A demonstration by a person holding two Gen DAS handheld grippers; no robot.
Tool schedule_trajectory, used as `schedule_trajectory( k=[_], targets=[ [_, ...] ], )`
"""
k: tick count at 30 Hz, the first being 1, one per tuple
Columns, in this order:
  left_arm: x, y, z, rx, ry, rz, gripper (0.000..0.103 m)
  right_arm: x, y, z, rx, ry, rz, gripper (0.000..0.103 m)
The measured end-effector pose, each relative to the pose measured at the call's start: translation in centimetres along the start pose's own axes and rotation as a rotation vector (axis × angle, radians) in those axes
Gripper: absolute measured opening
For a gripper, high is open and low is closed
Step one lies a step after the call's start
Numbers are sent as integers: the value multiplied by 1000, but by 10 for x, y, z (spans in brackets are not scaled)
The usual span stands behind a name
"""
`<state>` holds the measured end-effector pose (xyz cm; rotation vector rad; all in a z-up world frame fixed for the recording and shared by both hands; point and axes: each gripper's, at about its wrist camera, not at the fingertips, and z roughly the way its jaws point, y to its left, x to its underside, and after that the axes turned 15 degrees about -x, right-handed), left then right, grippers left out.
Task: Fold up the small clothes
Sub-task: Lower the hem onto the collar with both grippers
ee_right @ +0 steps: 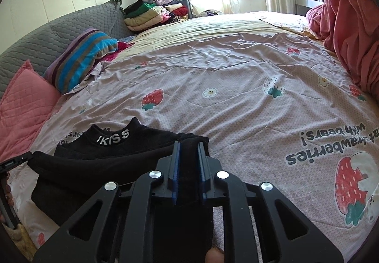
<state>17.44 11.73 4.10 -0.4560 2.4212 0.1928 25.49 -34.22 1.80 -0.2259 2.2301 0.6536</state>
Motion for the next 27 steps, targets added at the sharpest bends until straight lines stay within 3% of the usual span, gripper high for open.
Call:
schedule_trajectory(
  k=[3,11,16,19,25,27],
  targets=[
    [2,3,-4,-2,-9,-4,17,0,2,-5,16,-19,-7,34],
    [7,0,-22,-3,-50,14,48,8,20,-30,20,-41,-93,41],
    [13,-8,-34,-5,-74,47,56,19,36,-35,3,-21,-153,41],
    [20,-13,-37,8,-58,73,54,28,44,-33,-12,4,-173,41],
    [38,-25,-35,43,-16,125,14,48,58,-15,-37,88,-214,41],
    [46,-29,-29,55,9,144,11,55,62,-5,-35,114,-231,41]
  ],
)
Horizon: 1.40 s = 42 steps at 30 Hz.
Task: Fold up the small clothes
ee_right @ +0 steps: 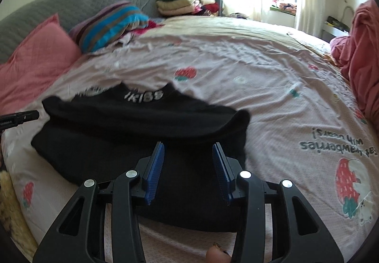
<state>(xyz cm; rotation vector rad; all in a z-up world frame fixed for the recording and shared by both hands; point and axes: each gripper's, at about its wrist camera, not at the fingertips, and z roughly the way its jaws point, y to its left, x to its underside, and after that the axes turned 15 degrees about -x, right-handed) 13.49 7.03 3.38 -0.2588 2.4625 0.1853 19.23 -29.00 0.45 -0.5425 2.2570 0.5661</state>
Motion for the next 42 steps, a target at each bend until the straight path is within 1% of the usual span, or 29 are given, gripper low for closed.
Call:
schedule_trajectory(
  k=[3,5,9,13,16,19,22,23,25,27,29,30,31,32,33,34,37,38,39,40,41,42],
  targets=[
    [9,-7,16,-12,39,23,11,5,4,16,-2,44,-14,41],
    [13,-9,26,-15,63,31,11,6,4,30,13,81,-17,40],
    [12,-12,43,-27,82,40,11,4,-6,53,34,118,-1,40],
    [1,-13,54,-35,81,31,11,-7,-17,71,30,120,24,40],
    [-11,-13,65,-40,82,19,12,-19,-25,80,31,102,46,40],
    [-24,-11,76,-28,101,-4,13,-32,-34,86,48,80,70,40],
    [-39,-3,82,-34,100,-39,19,-42,-44,88,61,63,102,40],
    [-42,-1,82,-39,96,-49,22,-44,-47,88,62,57,112,40],
    [-47,6,83,-46,89,-69,24,-47,-54,85,79,40,126,40],
    [-50,17,84,-58,84,-101,29,-50,-61,81,103,26,132,41],
    [-49,28,87,-69,88,-138,37,-52,-68,80,119,22,144,41],
    [-49,31,88,-74,91,-149,39,-53,-73,81,122,26,153,42],
    [-48,35,90,-79,97,-161,42,-53,-77,82,120,36,158,44],
    [-47,39,94,-76,111,-172,46,-54,-81,85,120,52,164,51],
    [-47,40,96,-70,121,-178,47,-54,-83,88,125,61,168,60],
    [-46,40,98,-65,128,-181,48,-54,-85,91,126,74,174,62],
    [-45,36,106,-43,146,-178,48,-52,-91,98,105,92,199,62],
    [-45,34,109,-29,150,-178,48,-50,-94,100,93,92,216,60],
    [-44,32,110,-26,149,-178,47,-48,-96,100,78,85,235,46],
    [-43,30,110,-25,144,-175,35,-46,-97,99,62,78,247,37],
    [-42,27,110,-15,140,-172,14,-45,-97,97,61,67,251,26],
    [-42,26,109,-12,135,-172,8,-46,-96,93,65,50,248,18]
  ],
)
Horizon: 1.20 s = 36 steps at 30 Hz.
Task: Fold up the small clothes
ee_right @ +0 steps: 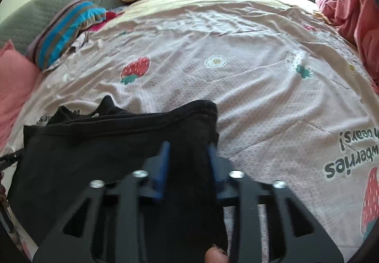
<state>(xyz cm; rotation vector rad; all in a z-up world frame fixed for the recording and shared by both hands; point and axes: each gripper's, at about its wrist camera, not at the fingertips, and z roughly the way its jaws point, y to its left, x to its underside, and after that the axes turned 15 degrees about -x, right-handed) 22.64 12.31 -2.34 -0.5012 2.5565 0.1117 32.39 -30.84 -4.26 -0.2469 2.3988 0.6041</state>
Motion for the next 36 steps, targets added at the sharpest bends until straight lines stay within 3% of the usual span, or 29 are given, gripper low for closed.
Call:
schedule_trajectory(
  k=[2,8,14,30,34,36],
  targets=[
    [-1,-3,-7,-30,-30,16,4,-1,1,-11,-7,-38,7,8],
    [-11,4,-32,-24,-108,-7,4,-15,0,-34,-51,-126,26,7],
    [-6,2,-17,-57,-88,5,4,-6,-2,-14,18,-81,10,7],
    [2,3,-16,-53,-83,13,4,2,1,-13,57,-78,-7,9],
    [4,3,-18,-55,-84,14,5,5,0,-17,51,-73,4,12],
    [5,3,-20,-53,-87,11,5,7,-1,-20,46,-65,6,22]
  ],
)
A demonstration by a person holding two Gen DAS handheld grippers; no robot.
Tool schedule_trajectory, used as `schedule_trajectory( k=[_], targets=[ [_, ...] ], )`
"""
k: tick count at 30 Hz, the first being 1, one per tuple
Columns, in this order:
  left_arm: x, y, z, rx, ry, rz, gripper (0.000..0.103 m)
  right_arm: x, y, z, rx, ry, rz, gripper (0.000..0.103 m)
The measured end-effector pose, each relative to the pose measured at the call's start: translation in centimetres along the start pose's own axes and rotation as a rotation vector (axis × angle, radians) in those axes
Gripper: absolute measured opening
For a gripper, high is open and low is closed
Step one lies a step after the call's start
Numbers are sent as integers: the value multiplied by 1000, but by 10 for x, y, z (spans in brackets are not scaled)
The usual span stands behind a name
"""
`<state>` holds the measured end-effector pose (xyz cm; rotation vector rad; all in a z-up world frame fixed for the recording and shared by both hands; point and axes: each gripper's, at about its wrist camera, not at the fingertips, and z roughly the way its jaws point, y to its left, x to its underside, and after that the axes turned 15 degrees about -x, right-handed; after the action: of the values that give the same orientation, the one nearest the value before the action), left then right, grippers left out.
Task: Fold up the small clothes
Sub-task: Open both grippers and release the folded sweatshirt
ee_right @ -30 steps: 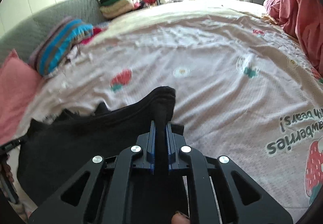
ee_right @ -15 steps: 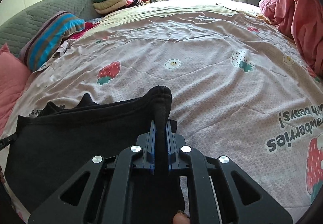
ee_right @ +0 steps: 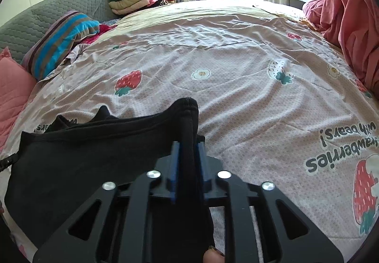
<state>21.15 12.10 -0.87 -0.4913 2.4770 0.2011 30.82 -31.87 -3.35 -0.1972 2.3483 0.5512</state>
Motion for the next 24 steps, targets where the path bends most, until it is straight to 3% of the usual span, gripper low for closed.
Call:
schedule_trajectory(
  k=[2,9,11,17,24],
  targets=[
    [1,2,-3,3,-4,-4,6,3,0,-6,-5,-5,0,23],
    [4,14,-15,26,-10,-34,24,11,2,-28,-14,-16,-8,53],
    [5,18,-21,39,-14,-46,38,14,3,-36,-21,-20,-5,53],
    [13,30,-41,80,-26,-80,61,26,12,-63,-66,-38,-14,64],
    [34,35,-48,133,31,-70,66,41,22,-78,-105,6,-36,67]
  ],
)
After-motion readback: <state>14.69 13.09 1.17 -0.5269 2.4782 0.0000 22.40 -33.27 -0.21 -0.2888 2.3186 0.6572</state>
